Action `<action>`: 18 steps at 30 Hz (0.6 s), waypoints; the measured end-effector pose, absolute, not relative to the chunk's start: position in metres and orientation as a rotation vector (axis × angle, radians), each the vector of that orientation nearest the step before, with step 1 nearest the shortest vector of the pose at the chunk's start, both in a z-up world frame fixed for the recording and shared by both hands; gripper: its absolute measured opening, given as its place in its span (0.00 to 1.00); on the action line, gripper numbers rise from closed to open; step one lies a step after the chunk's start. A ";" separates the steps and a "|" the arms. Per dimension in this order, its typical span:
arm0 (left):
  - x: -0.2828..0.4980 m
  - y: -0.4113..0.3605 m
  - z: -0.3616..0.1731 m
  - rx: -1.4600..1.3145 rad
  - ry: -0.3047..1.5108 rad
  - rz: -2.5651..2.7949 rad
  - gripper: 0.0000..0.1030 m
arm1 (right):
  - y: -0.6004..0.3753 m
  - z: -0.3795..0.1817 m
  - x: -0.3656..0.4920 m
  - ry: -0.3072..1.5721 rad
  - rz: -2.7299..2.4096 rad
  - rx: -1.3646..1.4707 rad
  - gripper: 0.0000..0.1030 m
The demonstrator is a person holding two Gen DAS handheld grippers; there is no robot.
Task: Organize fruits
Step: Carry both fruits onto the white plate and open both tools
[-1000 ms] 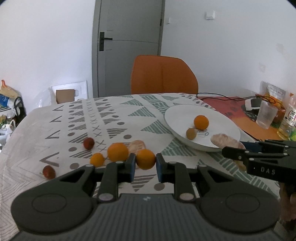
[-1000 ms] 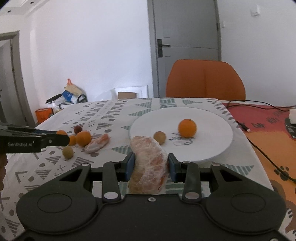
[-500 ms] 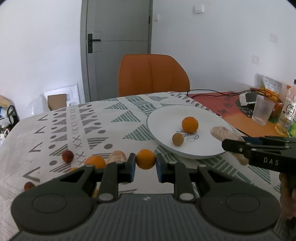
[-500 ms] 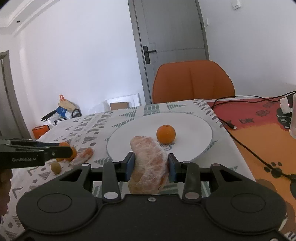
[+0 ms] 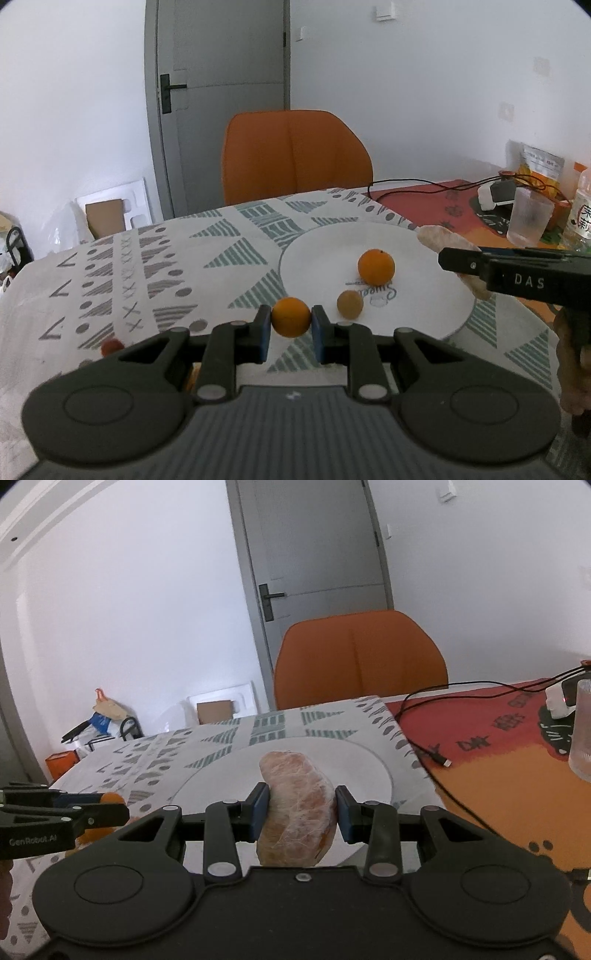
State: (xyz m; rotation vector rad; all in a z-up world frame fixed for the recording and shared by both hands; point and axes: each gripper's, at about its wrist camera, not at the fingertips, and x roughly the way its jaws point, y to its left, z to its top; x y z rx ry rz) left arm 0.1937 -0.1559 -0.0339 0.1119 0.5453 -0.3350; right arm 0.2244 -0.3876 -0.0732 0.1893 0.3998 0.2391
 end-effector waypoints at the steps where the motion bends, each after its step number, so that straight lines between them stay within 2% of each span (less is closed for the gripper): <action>1: 0.197 -0.158 -0.033 0.112 0.544 -0.338 0.21 | -0.389 -0.073 0.227 0.399 0.234 0.193 0.36; 5: 0.210 -0.164 -0.033 0.109 0.545 -0.345 0.21 | -0.392 -0.075 0.235 0.397 0.205 0.227 0.40; 18: 0.234 -0.187 -0.040 0.110 0.570 -0.411 0.21 | -0.380 -0.085 0.214 0.414 0.209 0.211 0.42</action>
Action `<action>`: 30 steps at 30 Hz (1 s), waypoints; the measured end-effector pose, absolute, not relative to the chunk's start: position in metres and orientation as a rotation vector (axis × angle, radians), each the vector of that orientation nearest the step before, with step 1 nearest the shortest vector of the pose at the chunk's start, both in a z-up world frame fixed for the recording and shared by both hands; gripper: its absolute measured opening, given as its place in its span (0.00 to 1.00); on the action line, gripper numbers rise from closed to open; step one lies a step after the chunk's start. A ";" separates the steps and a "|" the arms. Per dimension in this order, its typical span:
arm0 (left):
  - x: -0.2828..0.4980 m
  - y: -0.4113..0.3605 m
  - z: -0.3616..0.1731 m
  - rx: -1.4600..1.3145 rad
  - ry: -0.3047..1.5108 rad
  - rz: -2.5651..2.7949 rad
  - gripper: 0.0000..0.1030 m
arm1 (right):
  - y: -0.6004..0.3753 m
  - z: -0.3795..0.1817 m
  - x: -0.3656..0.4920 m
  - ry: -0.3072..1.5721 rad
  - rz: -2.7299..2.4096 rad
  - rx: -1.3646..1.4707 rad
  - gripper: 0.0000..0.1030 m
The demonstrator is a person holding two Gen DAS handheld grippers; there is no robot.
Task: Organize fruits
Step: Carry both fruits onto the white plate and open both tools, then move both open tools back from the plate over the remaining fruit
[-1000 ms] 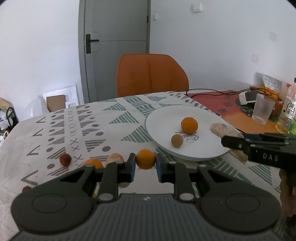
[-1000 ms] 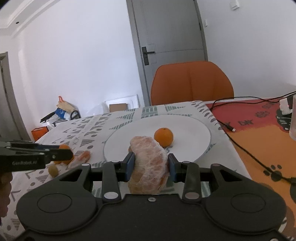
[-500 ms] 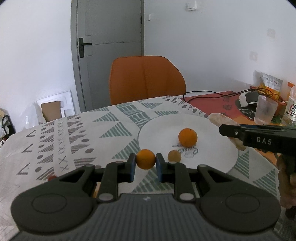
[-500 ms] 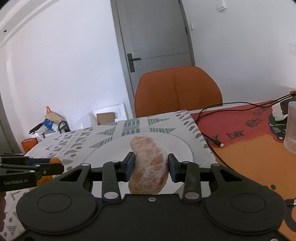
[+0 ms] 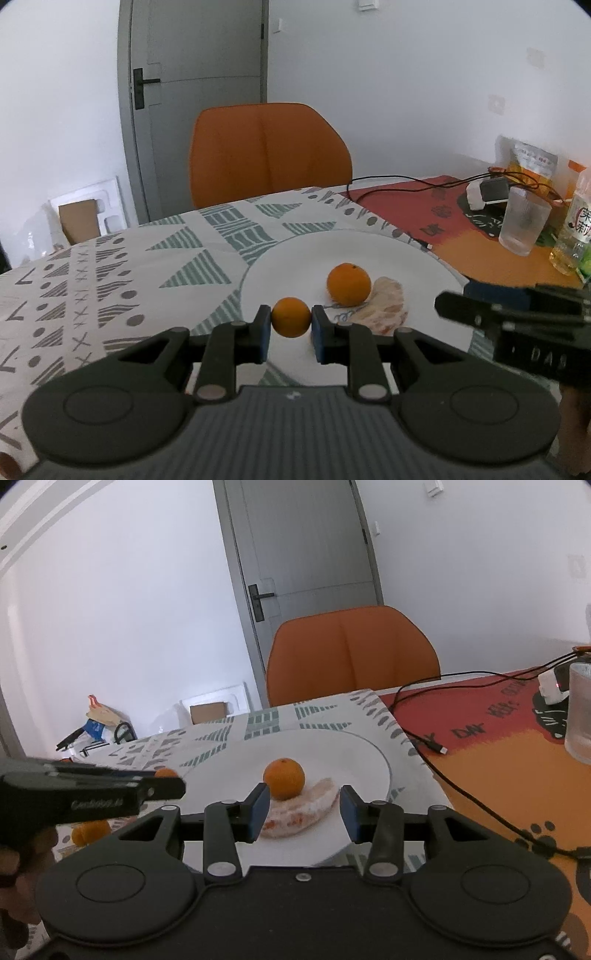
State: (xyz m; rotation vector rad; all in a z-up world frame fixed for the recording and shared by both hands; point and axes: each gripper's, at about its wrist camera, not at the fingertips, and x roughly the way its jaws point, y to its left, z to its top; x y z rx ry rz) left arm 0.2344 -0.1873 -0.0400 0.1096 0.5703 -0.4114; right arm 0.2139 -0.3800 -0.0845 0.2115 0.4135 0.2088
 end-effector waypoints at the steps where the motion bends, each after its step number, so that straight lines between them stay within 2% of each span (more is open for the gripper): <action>1: 0.234 -0.189 -0.039 0.109 0.566 -0.417 0.22 | -0.380 -0.084 0.213 0.415 0.206 0.211 0.42; 7: 0.228 -0.188 -0.036 0.113 0.568 -0.408 0.31 | -0.380 -0.081 0.207 0.415 0.194 0.210 0.45; 13: 0.216 -0.171 -0.036 0.115 0.575 -0.354 0.54 | -0.370 -0.078 0.201 0.405 0.208 0.200 0.58; 15: 0.211 -0.164 -0.034 0.108 0.567 -0.326 0.65 | -0.367 -0.078 0.199 0.404 0.217 0.201 0.64; 18: 0.205 -0.153 -0.031 0.104 0.563 -0.293 0.75 | -0.363 -0.078 0.195 0.401 0.229 0.205 0.70; 21: 0.199 -0.145 -0.026 0.104 0.551 -0.259 0.80 | -0.361 -0.076 0.192 0.402 0.239 0.210 0.78; 26: 0.188 -0.130 -0.019 0.076 0.543 -0.200 0.87 | -0.360 -0.070 0.184 0.384 0.244 0.217 0.98; 30: 0.177 -0.125 -0.017 0.077 0.540 -0.169 0.89 | -0.359 -0.066 0.177 0.385 0.255 0.217 1.00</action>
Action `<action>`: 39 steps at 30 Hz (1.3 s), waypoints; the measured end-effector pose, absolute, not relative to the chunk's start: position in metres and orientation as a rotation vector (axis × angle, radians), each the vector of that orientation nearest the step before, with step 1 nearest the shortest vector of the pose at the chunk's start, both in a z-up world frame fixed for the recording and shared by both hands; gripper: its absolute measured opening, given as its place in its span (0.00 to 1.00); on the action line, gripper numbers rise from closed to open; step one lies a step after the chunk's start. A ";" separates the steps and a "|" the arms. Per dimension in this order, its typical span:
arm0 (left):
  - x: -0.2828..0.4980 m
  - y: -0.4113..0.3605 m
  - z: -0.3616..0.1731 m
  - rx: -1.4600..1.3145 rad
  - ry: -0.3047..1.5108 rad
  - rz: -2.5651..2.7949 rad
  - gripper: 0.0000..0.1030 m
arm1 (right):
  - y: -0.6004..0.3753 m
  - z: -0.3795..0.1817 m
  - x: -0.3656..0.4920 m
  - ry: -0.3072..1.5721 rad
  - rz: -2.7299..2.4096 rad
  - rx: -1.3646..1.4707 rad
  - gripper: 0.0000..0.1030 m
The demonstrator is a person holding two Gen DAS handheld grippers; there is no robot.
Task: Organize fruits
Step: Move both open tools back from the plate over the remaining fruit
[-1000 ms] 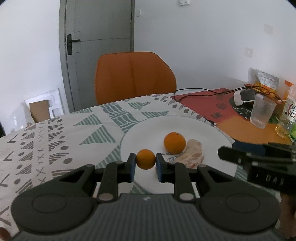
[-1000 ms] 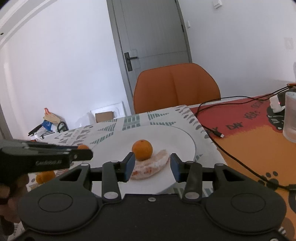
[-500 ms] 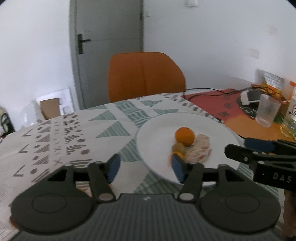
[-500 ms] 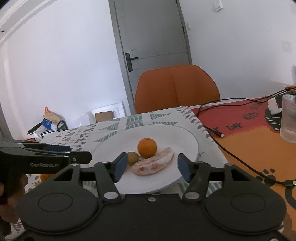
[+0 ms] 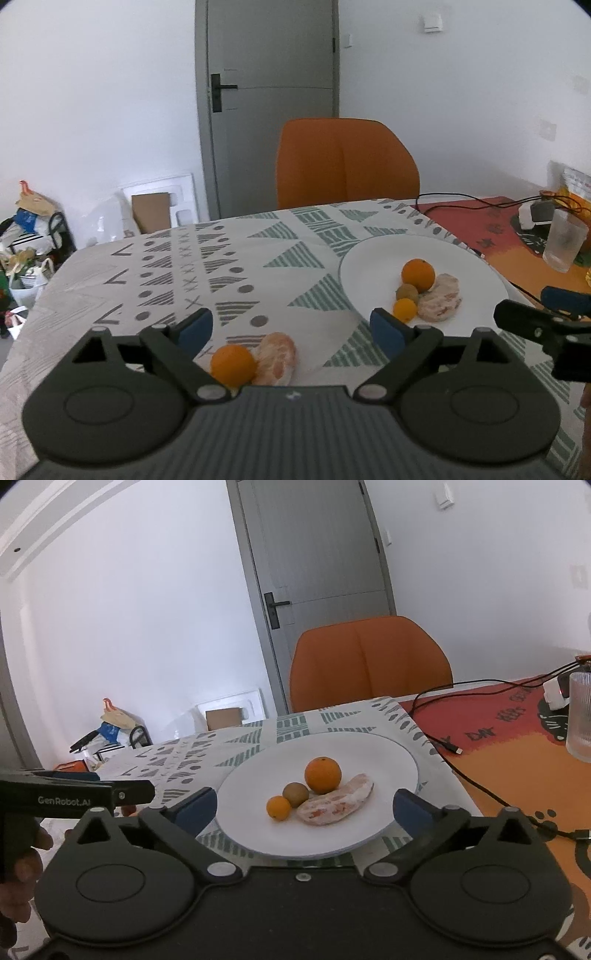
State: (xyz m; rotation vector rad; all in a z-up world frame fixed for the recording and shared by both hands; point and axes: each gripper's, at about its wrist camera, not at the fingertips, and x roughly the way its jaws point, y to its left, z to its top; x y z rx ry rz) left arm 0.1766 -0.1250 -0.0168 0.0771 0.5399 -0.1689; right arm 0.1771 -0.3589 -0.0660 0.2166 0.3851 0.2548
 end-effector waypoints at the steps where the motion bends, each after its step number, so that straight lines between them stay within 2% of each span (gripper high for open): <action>1: 0.173 -0.124 -0.016 0.077 0.539 -0.164 0.89 | -0.359 -0.065 0.175 0.385 0.259 0.217 1.00; 20: 0.096 -0.099 0.007 -0.001 0.499 -0.059 0.95 | -0.351 -0.043 0.133 0.390 0.404 0.205 1.00; 39: 0.047 -0.019 0.012 -0.060 0.479 0.072 0.96 | -0.282 -0.028 0.112 0.413 0.540 0.146 1.00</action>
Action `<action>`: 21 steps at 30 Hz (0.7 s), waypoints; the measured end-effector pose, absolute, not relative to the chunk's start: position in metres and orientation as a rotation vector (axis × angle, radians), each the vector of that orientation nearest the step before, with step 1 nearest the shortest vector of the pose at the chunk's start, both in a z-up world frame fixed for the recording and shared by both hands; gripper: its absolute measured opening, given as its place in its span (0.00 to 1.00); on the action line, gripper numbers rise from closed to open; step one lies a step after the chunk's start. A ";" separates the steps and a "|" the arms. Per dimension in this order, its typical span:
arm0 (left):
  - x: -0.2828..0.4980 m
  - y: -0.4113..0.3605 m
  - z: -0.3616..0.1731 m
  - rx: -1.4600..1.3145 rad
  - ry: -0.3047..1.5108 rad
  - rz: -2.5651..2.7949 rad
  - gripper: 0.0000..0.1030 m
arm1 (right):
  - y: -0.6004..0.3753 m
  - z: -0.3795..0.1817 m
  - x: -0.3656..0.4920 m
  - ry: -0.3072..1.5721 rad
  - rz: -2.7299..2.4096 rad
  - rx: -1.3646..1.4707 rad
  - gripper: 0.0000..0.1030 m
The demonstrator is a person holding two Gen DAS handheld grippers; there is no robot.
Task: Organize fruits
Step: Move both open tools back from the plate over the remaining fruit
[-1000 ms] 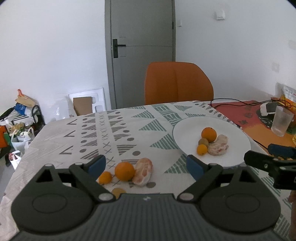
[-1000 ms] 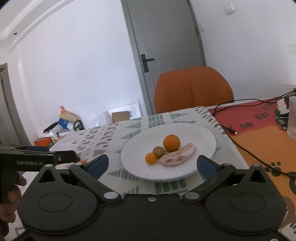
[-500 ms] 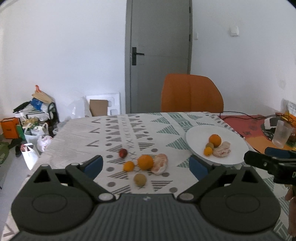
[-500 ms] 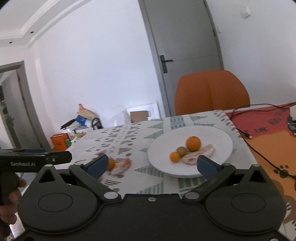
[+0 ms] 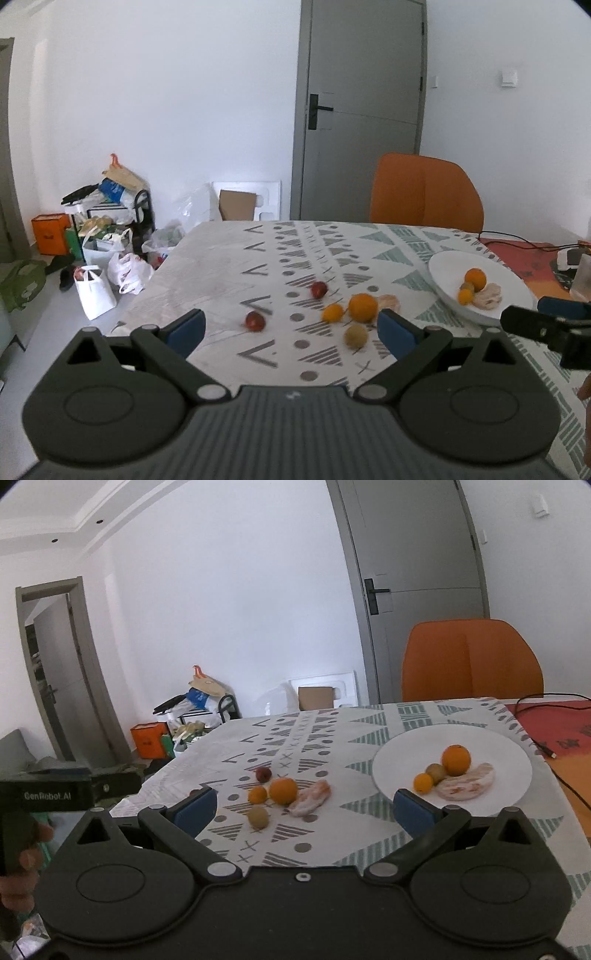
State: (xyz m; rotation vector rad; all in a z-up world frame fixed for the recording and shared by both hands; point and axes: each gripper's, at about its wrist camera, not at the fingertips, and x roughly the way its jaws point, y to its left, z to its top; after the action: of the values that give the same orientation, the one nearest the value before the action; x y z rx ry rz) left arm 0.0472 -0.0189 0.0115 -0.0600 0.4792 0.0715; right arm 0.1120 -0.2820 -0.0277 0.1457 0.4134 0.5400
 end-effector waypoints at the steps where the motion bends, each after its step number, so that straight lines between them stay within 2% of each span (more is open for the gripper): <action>1: 0.045 -0.015 0.010 -0.068 0.477 0.071 0.96 | -0.281 -0.028 0.113 0.421 0.542 0.150 1.00; 21: 0.032 0.049 -0.014 -0.176 0.478 0.064 0.96 | -0.235 -0.029 0.115 0.498 0.533 0.110 1.00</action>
State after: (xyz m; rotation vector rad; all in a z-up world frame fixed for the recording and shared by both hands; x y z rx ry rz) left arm 0.0323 0.0494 -0.0143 -0.1765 0.4778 0.0635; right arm 0.1154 -0.2354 -0.0291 0.1097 0.4980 0.5333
